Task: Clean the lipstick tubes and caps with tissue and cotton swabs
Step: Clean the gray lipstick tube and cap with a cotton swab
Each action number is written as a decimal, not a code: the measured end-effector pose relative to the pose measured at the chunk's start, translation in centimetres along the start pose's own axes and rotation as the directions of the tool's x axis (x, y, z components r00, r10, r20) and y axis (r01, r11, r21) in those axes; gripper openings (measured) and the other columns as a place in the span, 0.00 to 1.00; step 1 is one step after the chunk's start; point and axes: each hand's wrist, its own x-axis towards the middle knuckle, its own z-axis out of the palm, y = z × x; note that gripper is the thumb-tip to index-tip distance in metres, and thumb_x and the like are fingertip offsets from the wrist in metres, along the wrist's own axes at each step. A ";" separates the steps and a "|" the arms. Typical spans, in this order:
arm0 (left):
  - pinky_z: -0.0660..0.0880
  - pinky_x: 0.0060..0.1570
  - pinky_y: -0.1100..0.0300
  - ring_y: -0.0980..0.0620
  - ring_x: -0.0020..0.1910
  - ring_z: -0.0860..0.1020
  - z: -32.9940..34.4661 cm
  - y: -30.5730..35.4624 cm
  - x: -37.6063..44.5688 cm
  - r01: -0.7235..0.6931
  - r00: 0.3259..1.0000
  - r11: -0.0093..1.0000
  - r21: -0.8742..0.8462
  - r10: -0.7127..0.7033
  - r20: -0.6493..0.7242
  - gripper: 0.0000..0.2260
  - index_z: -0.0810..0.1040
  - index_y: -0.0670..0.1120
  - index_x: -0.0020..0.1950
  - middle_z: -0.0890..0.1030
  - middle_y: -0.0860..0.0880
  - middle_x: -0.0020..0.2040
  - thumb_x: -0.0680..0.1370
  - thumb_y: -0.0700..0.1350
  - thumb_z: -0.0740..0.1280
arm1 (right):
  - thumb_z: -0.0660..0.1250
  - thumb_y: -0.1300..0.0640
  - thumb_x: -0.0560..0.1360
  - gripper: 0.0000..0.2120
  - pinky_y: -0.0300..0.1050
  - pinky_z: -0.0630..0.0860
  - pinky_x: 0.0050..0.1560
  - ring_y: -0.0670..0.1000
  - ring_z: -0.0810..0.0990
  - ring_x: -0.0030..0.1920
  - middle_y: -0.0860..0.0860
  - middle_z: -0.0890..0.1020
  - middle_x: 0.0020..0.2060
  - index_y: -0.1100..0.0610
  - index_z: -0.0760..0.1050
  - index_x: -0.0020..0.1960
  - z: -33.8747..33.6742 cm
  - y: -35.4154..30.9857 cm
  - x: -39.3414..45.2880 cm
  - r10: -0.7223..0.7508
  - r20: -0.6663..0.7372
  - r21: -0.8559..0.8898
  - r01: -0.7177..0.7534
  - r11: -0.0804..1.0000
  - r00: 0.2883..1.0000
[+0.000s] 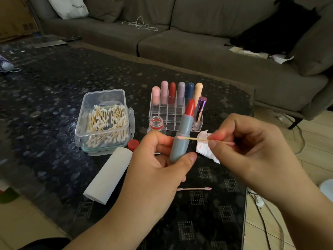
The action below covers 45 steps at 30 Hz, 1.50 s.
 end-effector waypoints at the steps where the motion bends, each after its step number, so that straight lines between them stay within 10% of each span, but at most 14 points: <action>1: 0.72 0.27 0.67 0.58 0.24 0.75 0.0 -0.1 0.0 -0.006 1.000 1.000 0.009 0.007 -0.014 0.10 0.74 0.50 0.40 0.79 0.55 0.31 0.66 0.42 0.74 | 0.69 0.59 0.68 0.04 0.33 0.67 0.29 0.49 0.67 0.25 0.56 0.70 0.25 0.55 0.75 0.35 -0.1 0.0 0.0 0.005 -0.016 0.004 -0.005 1.000 1.000; 15: 0.73 0.31 0.62 0.54 0.27 0.76 -0.6 0.2 0.0 0.001 0.992 0.997 -0.076 0.008 0.124 0.10 0.81 0.56 0.47 0.83 0.46 0.35 0.70 0.57 0.68 | 0.69 0.60 0.68 0.04 0.30 0.66 0.28 0.44 0.66 0.26 0.50 0.69 0.24 0.56 0.76 0.35 -0.4 0.2 0.0 0.016 -0.039 0.074 -0.013 0.997 0.999; 31: 0.69 0.31 0.62 0.55 0.29 0.66 0.0 0.3 0.0 0.276 0.918 0.815 -0.509 -0.067 0.391 0.10 0.83 0.48 0.41 0.72 0.49 0.35 0.72 0.45 0.62 | 0.69 0.60 0.68 0.05 0.31 0.65 0.29 0.44 0.66 0.26 0.53 0.68 0.24 0.54 0.75 0.34 -0.1 0.5 0.0 0.020 0.011 0.103 -0.021 0.994 1.000; 45: 0.71 0.29 0.61 0.53 0.27 0.68 -0.1 0.1 0.3 0.319 0.931 0.744 -0.587 -0.130 0.341 0.07 0.80 0.43 0.42 0.71 0.48 0.32 0.71 0.44 0.64 | 0.68 0.59 0.68 0.04 0.32 0.66 0.29 0.45 0.67 0.27 0.48 0.69 0.24 0.56 0.76 0.35 -0.4 0.8 0.2 0.042 -0.048 0.109 -0.036 0.993 0.998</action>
